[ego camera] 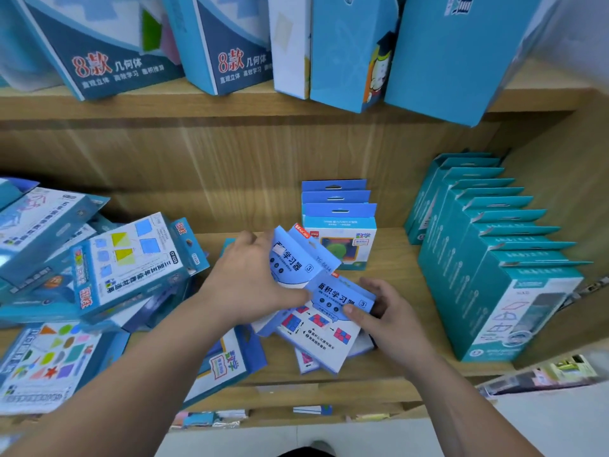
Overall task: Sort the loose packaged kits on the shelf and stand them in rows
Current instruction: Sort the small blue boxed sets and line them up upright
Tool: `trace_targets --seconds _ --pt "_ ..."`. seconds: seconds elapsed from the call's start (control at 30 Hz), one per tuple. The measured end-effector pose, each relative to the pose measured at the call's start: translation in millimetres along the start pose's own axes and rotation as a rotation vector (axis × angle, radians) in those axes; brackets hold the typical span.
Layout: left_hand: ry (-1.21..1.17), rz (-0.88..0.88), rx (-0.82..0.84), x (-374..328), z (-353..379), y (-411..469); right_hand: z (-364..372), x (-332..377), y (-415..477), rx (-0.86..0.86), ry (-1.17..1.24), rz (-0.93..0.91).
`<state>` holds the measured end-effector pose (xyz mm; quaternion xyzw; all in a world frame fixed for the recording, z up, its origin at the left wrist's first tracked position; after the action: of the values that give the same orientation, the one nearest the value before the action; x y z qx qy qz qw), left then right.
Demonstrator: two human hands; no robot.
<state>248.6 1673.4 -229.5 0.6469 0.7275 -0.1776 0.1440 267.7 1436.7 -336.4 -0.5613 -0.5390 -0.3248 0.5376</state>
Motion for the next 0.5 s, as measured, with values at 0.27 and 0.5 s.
trace_targets --seconds 0.27,0.5 --pt "-0.149 -0.121 0.014 6.4 17.1 -4.9 -24.6 1.2 -4.2 -0.166 0.202 0.064" --pt "-0.023 -0.160 0.019 -13.0 43.1 -15.8 -5.1 9.6 -4.4 -0.107 0.209 0.046"
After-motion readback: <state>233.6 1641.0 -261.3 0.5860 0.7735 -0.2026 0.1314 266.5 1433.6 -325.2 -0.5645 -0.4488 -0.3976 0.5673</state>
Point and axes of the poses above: each hand's wrist, its own y-axis towards the middle knuckle, its own z-axis out of the palm, x = y × z, the point moved 4 cm from there along y, towards the middle knuckle
